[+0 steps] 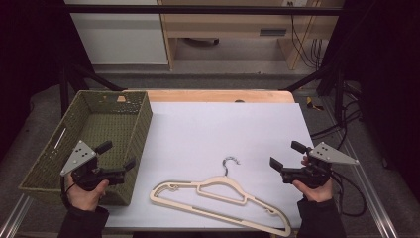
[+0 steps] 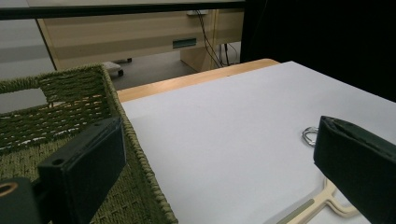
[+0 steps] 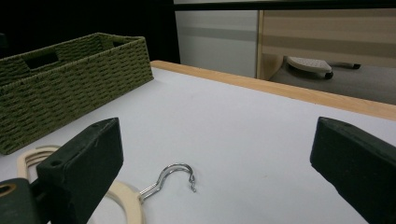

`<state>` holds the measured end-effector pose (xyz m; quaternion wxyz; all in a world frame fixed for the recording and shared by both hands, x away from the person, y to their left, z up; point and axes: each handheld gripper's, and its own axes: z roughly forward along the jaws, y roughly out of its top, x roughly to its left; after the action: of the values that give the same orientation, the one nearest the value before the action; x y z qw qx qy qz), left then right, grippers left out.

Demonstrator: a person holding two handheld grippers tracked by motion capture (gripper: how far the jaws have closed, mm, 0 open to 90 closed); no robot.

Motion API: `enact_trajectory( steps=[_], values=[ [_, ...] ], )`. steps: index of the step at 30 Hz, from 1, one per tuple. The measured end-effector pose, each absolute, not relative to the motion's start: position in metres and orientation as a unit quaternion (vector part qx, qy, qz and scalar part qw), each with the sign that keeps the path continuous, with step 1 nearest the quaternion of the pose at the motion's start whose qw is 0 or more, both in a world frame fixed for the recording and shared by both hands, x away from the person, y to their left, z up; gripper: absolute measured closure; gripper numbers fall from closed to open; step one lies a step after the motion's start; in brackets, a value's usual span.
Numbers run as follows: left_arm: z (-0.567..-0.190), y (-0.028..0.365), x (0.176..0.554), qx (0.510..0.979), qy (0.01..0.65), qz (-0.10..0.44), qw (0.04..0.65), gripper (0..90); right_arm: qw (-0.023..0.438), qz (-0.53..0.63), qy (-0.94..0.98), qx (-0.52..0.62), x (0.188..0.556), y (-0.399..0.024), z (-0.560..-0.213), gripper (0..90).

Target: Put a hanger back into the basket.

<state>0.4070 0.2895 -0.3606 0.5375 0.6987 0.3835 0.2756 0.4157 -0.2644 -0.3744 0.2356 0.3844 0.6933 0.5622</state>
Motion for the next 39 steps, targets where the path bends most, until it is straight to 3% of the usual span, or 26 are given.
enact_trajectory(
  steps=[11,31,39],
  values=[
    [-0.360,0.291,0.406,0.698,0.384,0.276,0.538,2.2,0.236,0.542,0.711,0.381,0.416,-0.257,-0.373,3.9],
    [-0.359,0.288,0.406,0.708,0.380,0.271,0.529,2.0,0.172,0.468,0.791,0.354,0.421,-0.215,-0.389,11.9],
    [-0.361,0.284,0.407,0.716,0.377,0.269,0.523,2.0,0.139,0.417,0.828,0.348,0.429,-0.190,-0.409,23.7]
  ],
)
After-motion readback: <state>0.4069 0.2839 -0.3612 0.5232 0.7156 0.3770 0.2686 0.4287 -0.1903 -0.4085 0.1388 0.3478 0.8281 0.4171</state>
